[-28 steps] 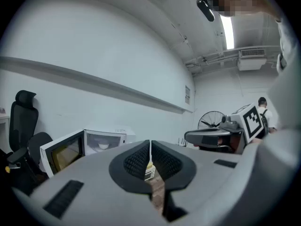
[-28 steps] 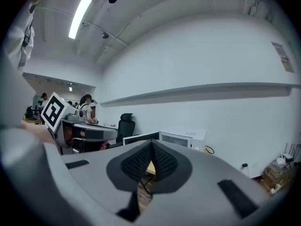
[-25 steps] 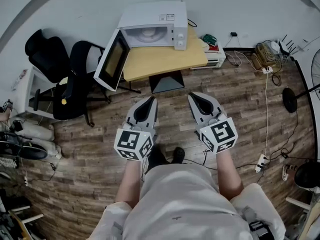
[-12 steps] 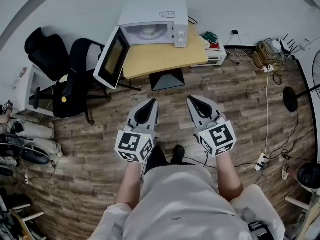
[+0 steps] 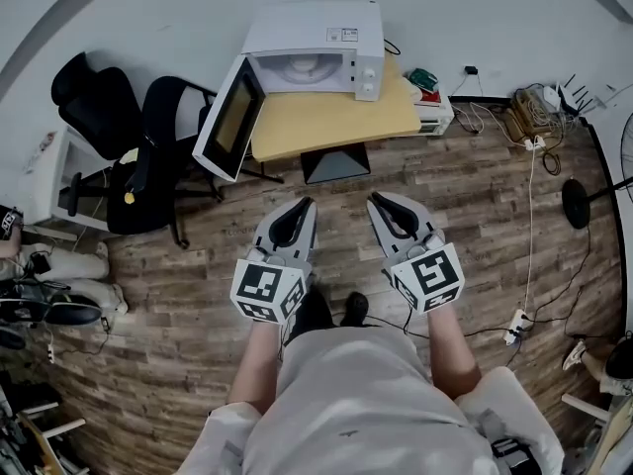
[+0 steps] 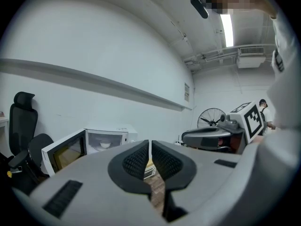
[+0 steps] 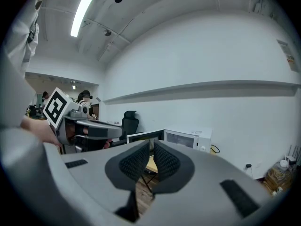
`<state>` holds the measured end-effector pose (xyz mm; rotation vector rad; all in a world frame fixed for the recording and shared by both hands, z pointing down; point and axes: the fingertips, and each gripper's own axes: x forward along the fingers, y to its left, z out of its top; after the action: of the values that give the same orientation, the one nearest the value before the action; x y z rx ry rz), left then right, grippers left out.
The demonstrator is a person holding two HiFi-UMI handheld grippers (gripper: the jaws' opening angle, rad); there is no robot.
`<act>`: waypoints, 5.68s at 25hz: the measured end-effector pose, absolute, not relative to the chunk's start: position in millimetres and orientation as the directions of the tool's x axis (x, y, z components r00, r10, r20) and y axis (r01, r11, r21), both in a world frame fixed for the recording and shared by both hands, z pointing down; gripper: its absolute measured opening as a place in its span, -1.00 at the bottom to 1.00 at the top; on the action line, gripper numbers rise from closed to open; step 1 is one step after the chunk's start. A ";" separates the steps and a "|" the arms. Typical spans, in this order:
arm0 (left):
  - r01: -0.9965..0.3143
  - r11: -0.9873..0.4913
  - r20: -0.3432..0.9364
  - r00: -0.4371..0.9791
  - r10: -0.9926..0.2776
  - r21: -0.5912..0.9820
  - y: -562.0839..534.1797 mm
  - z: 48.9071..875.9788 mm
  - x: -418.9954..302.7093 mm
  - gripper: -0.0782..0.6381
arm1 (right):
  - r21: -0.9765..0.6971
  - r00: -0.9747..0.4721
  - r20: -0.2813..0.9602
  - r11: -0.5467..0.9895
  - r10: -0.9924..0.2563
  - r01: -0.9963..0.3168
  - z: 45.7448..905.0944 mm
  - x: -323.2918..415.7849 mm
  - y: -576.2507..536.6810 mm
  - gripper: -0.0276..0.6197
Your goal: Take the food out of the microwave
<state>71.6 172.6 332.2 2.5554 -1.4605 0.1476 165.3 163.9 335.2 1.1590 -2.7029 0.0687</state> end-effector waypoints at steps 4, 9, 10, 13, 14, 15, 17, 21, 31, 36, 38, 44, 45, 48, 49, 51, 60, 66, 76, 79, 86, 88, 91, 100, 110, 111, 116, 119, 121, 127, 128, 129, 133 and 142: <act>-0.850 -0.514 0.176 0.526 -0.832 0.113 162.3 329.4 61.6 -0.74 | 0.053 -0.676 0.203 0.697 -0.709 -0.715 333.3 149.8 155.3 -0.80; -0.838 -0.535 0.179 0.546 -0.818 0.111 147.0 329.2 46.6 -0.74 | 0.052 -0.673 0.213 0.696 -0.708 -0.716 332.7 130.9 142.2 -0.78; -0.835 -0.539 0.180 0.550 -0.815 0.112 144.1 329.5 43.4 -0.74 | 0.051 -0.671 0.214 0.694 -0.710 -0.718 332.8 127.7 139.5 -0.79; -0.828 -0.549 0.184 0.560 -0.807 0.111 134.1 330.5 33.4 -0.73 | 0.046 -0.667 0.216 0.690 -0.713 -0.723 332.9 117.6 129.8 -0.78; -0.827 -0.552 0.185 0.562 -0.806 0.110 130.3 330.5 29.8 -0.73 | 0.045 -0.666 0.218 0.689 -0.714 -0.724 332.8 113.9 126.1 -0.77; -0.826 -0.553 0.186 0.564 -0.804 0.110 126.5 330.6 25.9 -0.73 | 0.045 -0.665 0.219 0.688 -0.714 -0.724 332.5 110.0 122.4 -0.76; -0.824 -0.556 0.188 0.567 -0.802 0.110 119.1 331.8 17.8 -0.68 | 0.042 -0.665 0.220 0.688 -0.713 -0.724 331.9 101.1 115.2 -0.74; -0.822 -0.558 0.191 0.569 -0.800 0.110 105.2 336.6 0.8 -0.55 | 0.040 -0.666 0.225 0.690 -0.711 -0.723 333.8 82.9 101.1 -0.69; -0.801 -0.588 0.199 0.598 -0.776 0.116 64.5 344.5 -40.9 -0.50 | 0.013 -0.642 0.227 0.662 -0.732 -0.750 336.5 42.5 59.8 -0.62; -0.777 -0.617 0.203 0.629 -0.751 0.125 53.9 350.2 -57.4 -0.50 | 0.004 -0.611 0.240 0.630 -0.754 -0.777 343.1 26.9 49.0 -0.62; -0.763 -0.633 0.201 0.646 -0.736 0.132 49.9 352.2 -63.7 -0.50 | 0.000 -0.600 0.242 0.618 -0.762 -0.786 345.5 19.6 44.8 -0.61; -0.736 -0.663 0.200 0.676 -0.709 0.139 42.8 358.0 -79.5 -0.50 | 0.003 -0.570 0.262 0.591 -0.779 -0.807 355.7 4.3 39.1 -0.60; -0.734 -0.664 0.200 0.678 -0.707 0.141 42.2 358.8 -81.2 -0.50 | 0.002 -0.567 0.266 0.589 -0.780 -0.808 357.1 3.0 39.2 -0.59; -0.723 -0.674 0.199 0.690 -0.696 0.151 43.4 358.2 -83.9 -0.50 | -0.008 -0.558 0.275 0.579 -0.783 -0.815 360.2 0.7 41.2 -0.58; -0.719 -0.678 0.197 0.695 -0.692 0.156 44.2 357.7 -84.1 -0.50 | -0.012 -0.555 0.278 0.575 -0.784 -0.818 361.2 0.4 41.4 -0.57; -0.712 -0.683 0.194 0.702 -0.686 0.163 44.8 358.4 -84.2 -0.50 | -0.021 -0.552 0.283 0.570 -0.784 -0.821 364.1 -0.5 40.5 -0.55; -0.709 -0.685 0.208 0.704 -0.679 0.166 34.2 367.5 -82.3 -0.50 | -0.013 -0.554 0.315 0.580 -0.771 -0.815 382.6 -4.6 24.9 -0.49; -0.724 -0.669 0.223 0.688 -0.690 0.165 7.5 377.0 -85.8 -0.50 | -0.029 -0.561 0.321 0.584 -0.763 -0.811 394.2 -6.5 -5.0 -0.45; -0.736 -0.653 0.243 0.676 -0.696 0.179 -53.9 389.1 -76.3 -0.50 | -0.030 -0.555 0.367 0.587 -0.747 -0.809 425.3 2.2 -86.4 -0.37; -0.741 -0.647 0.251 0.670 -0.699 0.178 -70.6 390.8 -72.2 -0.50 | -0.051 -0.555 0.382 0.583 -0.739 -0.811 440.1 6.9 -111.5 -0.34; -0.762 -0.622 0.266 0.646 -0.716 0.177 -112.9 395.9 -70.7 -0.50 | -0.128 -0.560 0.400 0.561 -0.725 -0.818 473.4 13.5 -172.7 -0.22; -0.768 -0.614 0.268 0.639 -0.721 0.181 -122.6 399.2 -70.6 -0.50 | -0.149 -0.565 0.404 0.558 -0.719 -0.816 482.0 13.5 -187.4 -0.21; -0.774 -0.605 0.270 0.633 -0.726 0.187 -133.9 404.7 -68.2 -0.50 | -0.188 -0.575 0.404 0.550 -0.712 -0.814 493.4 13.3 -207.3 -0.20; -0.795 -0.579 0.285 0.606 -0.742 0.184 -164.4 417.7 -56.6 -0.50 | -0.472 -0.622 0.343 0.443 -0.704 -0.762 536.2 11.3 -259.4 -0.12; -0.817 -0.546 0.300 0.576 -0.761 0.184 -179.2 427.1 -61.0 -0.50 | -0.707 -0.632 0.266 0.299 -0.728 -0.641 567.1 16.4 -293.4 -0.10; -0.818 -0.546 0.300 0.575 -0.761 0.183 -180.5 427.7 -61.4 -0.50 | -0.729 -0.629 0.256 0.281 -0.734 -0.624 568.5 16.4 -296.8 -0.10; -0.823 -0.540 0.291 0.568 -0.770 0.178 -184.7 424.8 -64.7 -0.50 | -0.835 -0.624 0.227 0.181 -0.748 -0.520 581.7 14.1 -314.2 -0.06; -0.823 -0.537 0.287 0.568 -0.771 0.186 -184.6 425.2 -68.2 -0.50 | -0.879 -0.616 0.200 0.138 -0.762 -0.456 585.4 13.9 -324.3 -0.07; -0.824 -0.534 0.290 0.567 -0.771 0.192 -183.9 428.0 -72.3 -0.50 | -0.899 -0.607 0.190 0.112 -0.771 -0.424 589.8 12.6 -330.3 -0.05; -0.832 -0.514 0.305 0.554 -0.774 0.208 -188.0 438.2 -85.2 -0.50 | -0.941 -0.570 0.174 0.036 -0.803 -0.337 602.9 9.2 -351.6 -0.04; -0.833 -0.512 0.307 0.554 -0.774 0.211 -189.2 439.5 -85.9 -0.50 | -0.946 -0.565 0.169 0.028 -0.807 -0.323 604.4 8.9 -355.5 -0.04; -0.833 -0.511 0.309 0.554 -0.773 0.213 -190.5 440.4 -86.2 -0.50 | -0.951 -0.562 0.164 0.020 -0.811 -0.307 605.8 8.4 -359.3 -0.04; -0.831 -0.514 0.317 0.556 -0.768 0.212 -193.8 441.7 -86.0 -0.50 | -0.967 -0.547 0.151 -0.009 -0.824 -0.253 612.5 6.6 -371.6 -0.05; -0.833 -0.510 0.330 0.554 -0.764 0.216 -201.5 448.5 -88.5 -0.50 | -0.989 -0.486 0.127 -0.071 -0.864 -0.132 623.8 13.0 -393.2 -0.06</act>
<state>-88.5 -201.5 448.5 2.4445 -1.3090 0.2738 13.0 -393.2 623.8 1.6041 -2.4058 2.3929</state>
